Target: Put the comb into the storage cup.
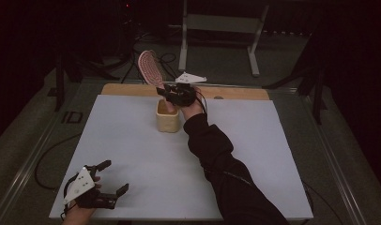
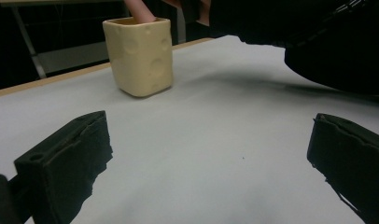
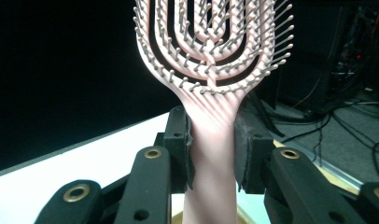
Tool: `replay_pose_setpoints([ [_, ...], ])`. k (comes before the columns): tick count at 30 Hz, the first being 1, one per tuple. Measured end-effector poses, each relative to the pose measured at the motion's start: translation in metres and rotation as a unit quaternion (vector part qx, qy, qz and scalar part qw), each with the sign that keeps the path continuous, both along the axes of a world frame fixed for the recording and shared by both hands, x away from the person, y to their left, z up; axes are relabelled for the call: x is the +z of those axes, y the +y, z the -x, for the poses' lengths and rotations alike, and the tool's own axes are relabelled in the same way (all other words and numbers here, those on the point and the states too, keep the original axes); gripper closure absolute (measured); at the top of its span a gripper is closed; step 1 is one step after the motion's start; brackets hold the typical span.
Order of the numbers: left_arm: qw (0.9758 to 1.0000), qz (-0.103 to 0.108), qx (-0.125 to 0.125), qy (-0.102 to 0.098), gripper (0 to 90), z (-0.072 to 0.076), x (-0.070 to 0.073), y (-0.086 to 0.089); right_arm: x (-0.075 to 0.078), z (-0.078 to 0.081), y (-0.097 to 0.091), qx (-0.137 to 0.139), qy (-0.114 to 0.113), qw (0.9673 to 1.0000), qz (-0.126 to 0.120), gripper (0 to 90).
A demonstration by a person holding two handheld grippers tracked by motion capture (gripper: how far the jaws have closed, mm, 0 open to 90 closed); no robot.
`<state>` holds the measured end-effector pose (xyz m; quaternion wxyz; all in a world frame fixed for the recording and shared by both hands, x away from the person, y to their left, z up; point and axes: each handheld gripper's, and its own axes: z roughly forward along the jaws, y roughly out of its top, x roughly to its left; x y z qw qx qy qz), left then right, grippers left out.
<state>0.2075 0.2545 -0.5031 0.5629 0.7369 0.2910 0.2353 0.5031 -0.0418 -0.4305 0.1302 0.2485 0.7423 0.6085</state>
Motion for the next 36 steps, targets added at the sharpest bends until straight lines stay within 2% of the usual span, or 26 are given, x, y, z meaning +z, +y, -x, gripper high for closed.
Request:
replay_pose_setpoints([
  [4, 1.0000, 0.001, 0.001, 0.002, 0.0, 0.000, 0.000, 0.000, -0.005, 0.000, -0.001, 0.006, -0.001, 1.0000, 0.008, 70.1],
  [13, 1.0000, 0.000, 0.000, 0.002, 0.0, 0.000, 0.000, 0.000, -0.015, 0.002, 0.001, 0.038, 0.004, 0.9989, 0.028, 70.1],
  [28, 1.0000, -0.003, -0.001, 0.002, 0.0, 0.000, -0.001, -0.001, -0.025, 0.004, -0.002, 0.042, 0.009, 0.9981, 0.045, 70.0],
  [29, 1.0000, -0.003, -0.002, 0.002, 0.0, 0.000, -0.001, 0.000, -0.025, 0.004, -0.002, 0.039, 0.002, 0.9979, 0.051, 70.0],
  [30, 1.0000, -0.002, -0.001, 0.003, 0.0, -0.001, -0.001, 0.000, -0.026, 0.004, -0.001, 0.047, 0.002, 0.9975, 0.053, 70.0],
  [32, 1.0000, -0.002, -0.001, 0.003, 0.0, -0.001, -0.001, 0.000, -0.026, 0.004, -0.001, 0.046, 0.005, 0.9971, 0.061, 69.9],
  [36, 1.0000, -0.002, -0.002, 0.003, 0.0, -0.001, -0.001, -0.001, -0.026, 0.006, 0.003, 0.042, -0.006, 0.9958, 0.082, 69.7],
])
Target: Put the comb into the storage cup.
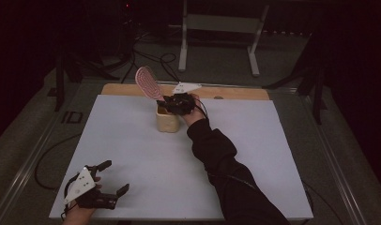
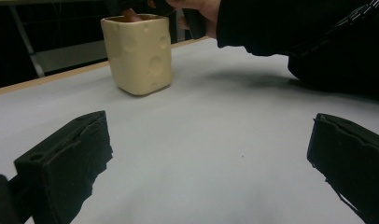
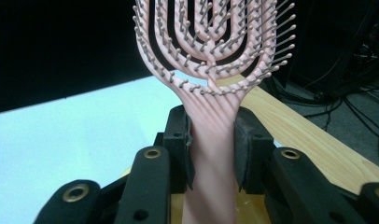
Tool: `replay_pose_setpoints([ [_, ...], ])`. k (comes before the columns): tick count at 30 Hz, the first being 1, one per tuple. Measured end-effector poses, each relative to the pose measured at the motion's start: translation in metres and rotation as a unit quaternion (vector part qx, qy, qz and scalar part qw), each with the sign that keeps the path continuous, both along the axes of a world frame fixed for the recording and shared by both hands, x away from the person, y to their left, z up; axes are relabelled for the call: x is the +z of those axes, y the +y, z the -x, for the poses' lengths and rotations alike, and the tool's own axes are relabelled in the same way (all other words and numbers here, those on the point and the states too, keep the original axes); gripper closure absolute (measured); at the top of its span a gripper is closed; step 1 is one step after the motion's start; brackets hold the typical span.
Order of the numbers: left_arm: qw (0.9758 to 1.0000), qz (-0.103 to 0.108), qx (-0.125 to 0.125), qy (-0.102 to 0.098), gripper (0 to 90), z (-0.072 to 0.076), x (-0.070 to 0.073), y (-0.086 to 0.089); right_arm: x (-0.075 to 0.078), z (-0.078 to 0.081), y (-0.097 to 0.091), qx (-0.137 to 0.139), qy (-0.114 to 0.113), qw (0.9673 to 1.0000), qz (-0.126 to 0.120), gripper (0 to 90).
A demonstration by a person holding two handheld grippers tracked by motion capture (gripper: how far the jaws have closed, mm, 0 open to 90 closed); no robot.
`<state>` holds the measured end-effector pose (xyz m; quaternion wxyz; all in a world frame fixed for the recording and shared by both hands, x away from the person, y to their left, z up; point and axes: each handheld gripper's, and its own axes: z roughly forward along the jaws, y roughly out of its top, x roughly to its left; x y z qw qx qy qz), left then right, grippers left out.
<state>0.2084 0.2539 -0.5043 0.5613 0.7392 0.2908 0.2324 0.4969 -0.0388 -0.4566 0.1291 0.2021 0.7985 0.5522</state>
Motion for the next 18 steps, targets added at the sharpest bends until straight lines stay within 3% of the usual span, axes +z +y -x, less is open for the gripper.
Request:
replay_pose_setpoints([
  [6, 1.0000, -0.001, 0.000, 0.000, 0.0, 0.000, 0.000, 0.000, 0.001, 0.001, 0.001, -0.007, 0.009, 0.9999, 0.013, 67.0],
  [11, 1.0000, -0.002, -0.001, 0.000, 0.0, 0.000, 0.000, 0.000, 0.001, 0.000, -0.008, -0.015, 0.015, 0.9997, 0.007, 32.4],
  [14, 1.0000, -0.003, 0.000, 0.000, 0.0, 0.000, 0.000, 0.000, 0.002, 0.002, -0.012, -0.011, 0.021, 0.9997, -0.003, 17.2],
  [18, 1.0000, -0.004, 0.000, 0.000, 0.0, 0.000, 0.000, -0.001, 0.005, 0.004, -0.016, -0.006, 0.022, 0.9997, -0.010, 10.7],
])
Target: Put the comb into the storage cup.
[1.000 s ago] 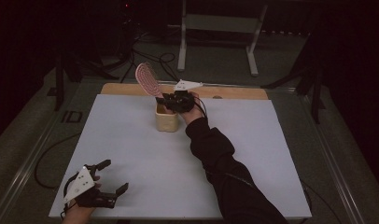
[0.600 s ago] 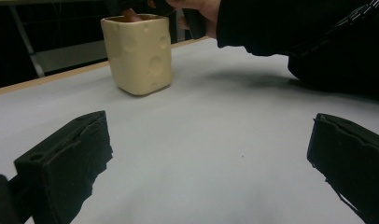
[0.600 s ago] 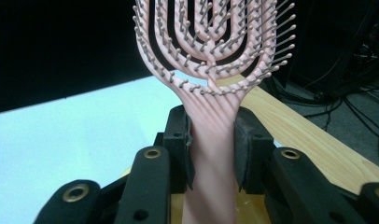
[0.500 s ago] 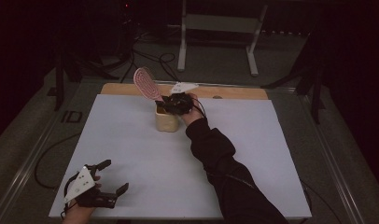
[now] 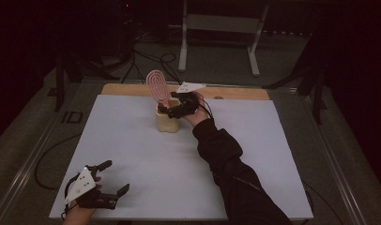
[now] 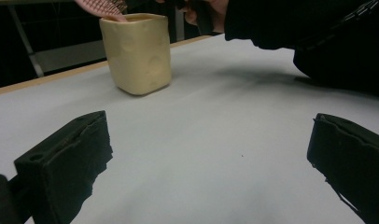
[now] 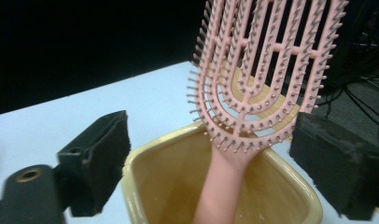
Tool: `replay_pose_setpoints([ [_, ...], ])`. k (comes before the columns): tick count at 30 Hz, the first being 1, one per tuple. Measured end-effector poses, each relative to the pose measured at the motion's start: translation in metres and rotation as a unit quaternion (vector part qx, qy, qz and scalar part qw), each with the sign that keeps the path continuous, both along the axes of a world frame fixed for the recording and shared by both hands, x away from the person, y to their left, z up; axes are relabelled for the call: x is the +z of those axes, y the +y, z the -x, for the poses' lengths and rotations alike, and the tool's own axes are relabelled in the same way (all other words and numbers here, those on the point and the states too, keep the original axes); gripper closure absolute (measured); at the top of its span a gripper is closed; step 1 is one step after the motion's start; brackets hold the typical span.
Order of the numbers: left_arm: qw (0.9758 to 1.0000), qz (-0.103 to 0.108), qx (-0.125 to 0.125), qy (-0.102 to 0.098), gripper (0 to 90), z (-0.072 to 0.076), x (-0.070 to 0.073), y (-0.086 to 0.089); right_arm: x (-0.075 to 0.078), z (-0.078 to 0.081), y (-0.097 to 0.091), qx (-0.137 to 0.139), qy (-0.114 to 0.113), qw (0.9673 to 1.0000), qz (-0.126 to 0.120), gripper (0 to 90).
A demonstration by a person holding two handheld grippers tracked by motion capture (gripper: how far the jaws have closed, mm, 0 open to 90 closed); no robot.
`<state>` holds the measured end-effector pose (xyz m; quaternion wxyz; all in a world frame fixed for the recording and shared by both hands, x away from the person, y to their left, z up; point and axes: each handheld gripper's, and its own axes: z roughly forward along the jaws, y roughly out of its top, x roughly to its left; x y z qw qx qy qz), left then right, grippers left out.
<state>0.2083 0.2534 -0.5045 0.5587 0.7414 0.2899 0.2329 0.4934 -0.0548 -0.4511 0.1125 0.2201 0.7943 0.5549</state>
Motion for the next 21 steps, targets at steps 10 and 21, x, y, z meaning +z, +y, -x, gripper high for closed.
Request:
replay_pose_setpoints([
  [10, 1.0000, -0.002, -0.001, -0.001, 0.0, 0.000, 0.000, 0.000, 0.004, 0.005, -0.006, -0.015, -0.003, 0.9997, 0.017, 11.4],
  [21, 1.0000, -0.004, -0.001, -0.001, 0.0, 0.000, 0.000, -0.001, 0.010, 0.013, -0.010, -0.012, 0.006, 0.9998, 0.017, 10.2],
])
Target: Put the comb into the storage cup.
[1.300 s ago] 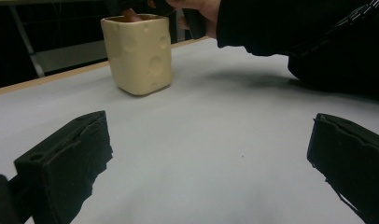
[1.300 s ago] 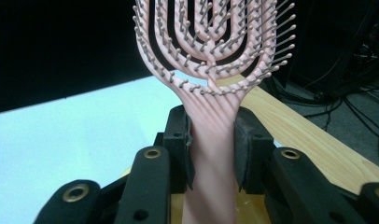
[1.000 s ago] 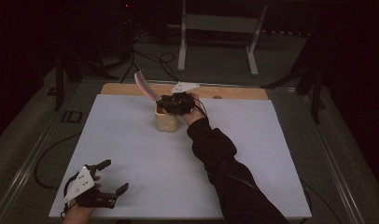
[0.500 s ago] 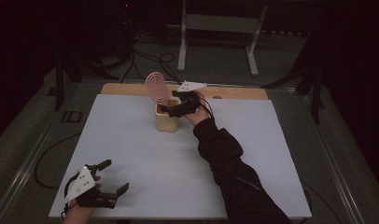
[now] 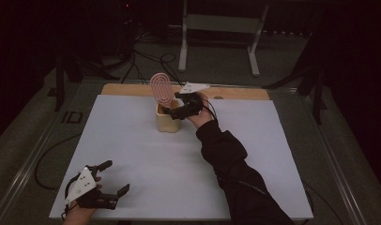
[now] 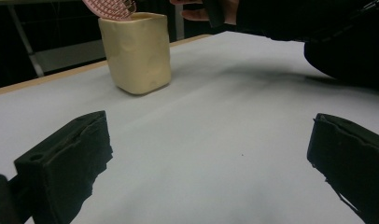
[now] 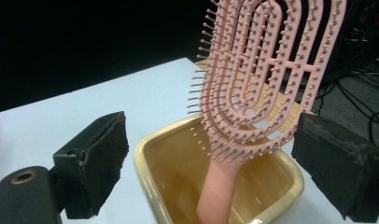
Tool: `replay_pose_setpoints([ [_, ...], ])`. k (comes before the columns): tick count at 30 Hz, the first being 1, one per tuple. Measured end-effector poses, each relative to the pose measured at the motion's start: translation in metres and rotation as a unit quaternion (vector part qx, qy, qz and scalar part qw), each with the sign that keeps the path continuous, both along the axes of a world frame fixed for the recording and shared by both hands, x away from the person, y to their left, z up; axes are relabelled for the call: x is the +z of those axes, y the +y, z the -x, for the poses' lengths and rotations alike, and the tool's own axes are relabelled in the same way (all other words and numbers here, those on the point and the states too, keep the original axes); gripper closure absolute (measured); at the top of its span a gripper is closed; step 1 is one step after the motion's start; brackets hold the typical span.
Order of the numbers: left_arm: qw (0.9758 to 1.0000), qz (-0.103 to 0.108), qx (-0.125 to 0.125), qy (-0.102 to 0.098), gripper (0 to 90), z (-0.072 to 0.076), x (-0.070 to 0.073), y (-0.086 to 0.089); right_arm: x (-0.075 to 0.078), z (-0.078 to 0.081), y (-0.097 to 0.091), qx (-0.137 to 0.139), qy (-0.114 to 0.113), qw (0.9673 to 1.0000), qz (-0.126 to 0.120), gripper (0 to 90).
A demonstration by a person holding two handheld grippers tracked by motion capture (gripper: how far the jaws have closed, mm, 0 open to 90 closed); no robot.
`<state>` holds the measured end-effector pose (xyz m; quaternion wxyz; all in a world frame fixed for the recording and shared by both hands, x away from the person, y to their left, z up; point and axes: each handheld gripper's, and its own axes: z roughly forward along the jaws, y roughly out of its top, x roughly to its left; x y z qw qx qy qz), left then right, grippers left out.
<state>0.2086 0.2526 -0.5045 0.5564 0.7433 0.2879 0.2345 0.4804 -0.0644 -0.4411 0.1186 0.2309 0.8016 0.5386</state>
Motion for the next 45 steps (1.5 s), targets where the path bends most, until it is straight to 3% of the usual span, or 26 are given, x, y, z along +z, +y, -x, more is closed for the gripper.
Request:
replay_pose_setpoints([
  [17, 1.0000, 0.003, 0.001, -0.001, 0.0, 0.001, 0.000, 0.000, 0.005, 0.009, -0.006, 0.003, 0.022, 0.9997, 0.012, 9.8],
  [30, 1.0000, -0.001, 0.001, -0.001, 0.0, 0.000, 0.000, -0.001, 0.014, 0.020, -0.029, 0.011, 0.033, 0.9992, 0.021, 9.6],
  [45, 1.0000, 0.001, 0.003, 0.001, 0.0, 0.001, 0.000, -0.001, 0.017, 0.037, -0.052, 0.004, 0.031, 0.9988, 0.038, 9.7],
])
